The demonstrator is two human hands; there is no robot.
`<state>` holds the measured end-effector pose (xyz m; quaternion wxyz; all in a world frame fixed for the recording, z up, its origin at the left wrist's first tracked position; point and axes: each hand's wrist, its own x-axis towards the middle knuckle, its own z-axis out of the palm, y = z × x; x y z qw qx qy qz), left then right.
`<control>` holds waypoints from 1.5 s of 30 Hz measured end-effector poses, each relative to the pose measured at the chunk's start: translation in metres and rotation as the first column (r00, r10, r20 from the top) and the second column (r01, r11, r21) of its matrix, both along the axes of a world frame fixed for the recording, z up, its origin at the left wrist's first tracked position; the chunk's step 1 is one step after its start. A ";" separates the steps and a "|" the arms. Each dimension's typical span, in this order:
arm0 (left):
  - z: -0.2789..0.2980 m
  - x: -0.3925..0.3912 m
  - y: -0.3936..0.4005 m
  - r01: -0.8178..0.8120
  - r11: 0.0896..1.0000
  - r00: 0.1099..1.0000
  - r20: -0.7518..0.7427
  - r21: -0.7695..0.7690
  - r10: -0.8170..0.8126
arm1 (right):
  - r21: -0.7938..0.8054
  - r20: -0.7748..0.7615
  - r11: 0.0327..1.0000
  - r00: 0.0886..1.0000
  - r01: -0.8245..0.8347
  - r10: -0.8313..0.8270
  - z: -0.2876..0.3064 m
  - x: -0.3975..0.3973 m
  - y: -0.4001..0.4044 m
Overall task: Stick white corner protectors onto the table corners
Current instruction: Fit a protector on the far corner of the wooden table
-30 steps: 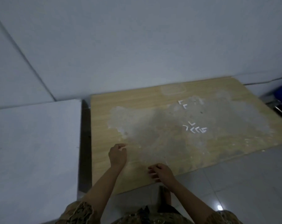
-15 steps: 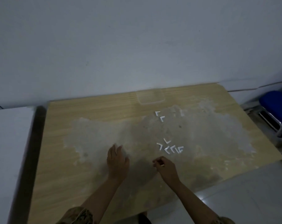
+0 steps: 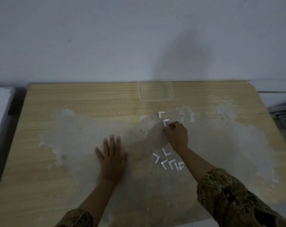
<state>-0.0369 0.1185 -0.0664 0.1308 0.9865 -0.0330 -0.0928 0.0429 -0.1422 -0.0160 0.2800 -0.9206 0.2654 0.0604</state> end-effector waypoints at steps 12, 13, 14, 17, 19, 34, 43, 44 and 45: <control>0.001 0.000 -0.001 -0.032 0.999 0.999 0.023 0.009 0.032 | -0.022 0.036 0.998 0.998 -0.055 0.056 -0.012 -0.010 0.013; 0.001 0.000 -0.001 -0.030 0.999 0.999 0.020 0.012 0.030 | 0.013 0.048 0.999 0.998 -0.051 0.050 -0.010 -0.016 0.016; 0.000 0.000 -0.001 -0.026 1.000 0.999 0.020 0.007 0.026 | 0.046 0.072 0.998 0.996 -0.051 0.047 -0.007 -0.024 0.018; 0.005 0.001 -0.001 -0.011 1.000 1.000 -0.023 -0.019 0.010 | 0.134 0.180 0.988 0.982 -0.075 0.050 -0.002 -0.051 0.026; 0.008 0.001 -0.001 -0.015 0.999 0.999 -0.050 -0.031 0.014 | 0.191 0.238 0.977 0.970 -0.096 0.049 0.001 -0.066 0.033; 0.124 -0.007 -0.015 -0.614 0.047 0.788 -0.616 -0.788 -0.022 | 0.324 0.435 0.926 0.900 -0.196 0.039 0.071 -0.131 0.105; 0.156 -0.057 0.022 -0.480 -0.034 0.870 -0.472 -0.876 -0.141 | 0.378 0.498 0.892 0.867 -0.249 0.031 0.104 -0.174 0.140; 0.158 -0.062 0.025 -0.485 -0.050 0.870 -0.476 -0.873 -0.126 | 0.384 0.505 0.885 0.862 -0.263 0.037 0.107 -0.179 0.144; 0.161 -0.067 0.028 -0.495 -0.067 0.867 -0.486 -0.866 -0.114 | 0.384 0.516 0.880 0.855 -0.279 0.046 0.110 -0.183 0.147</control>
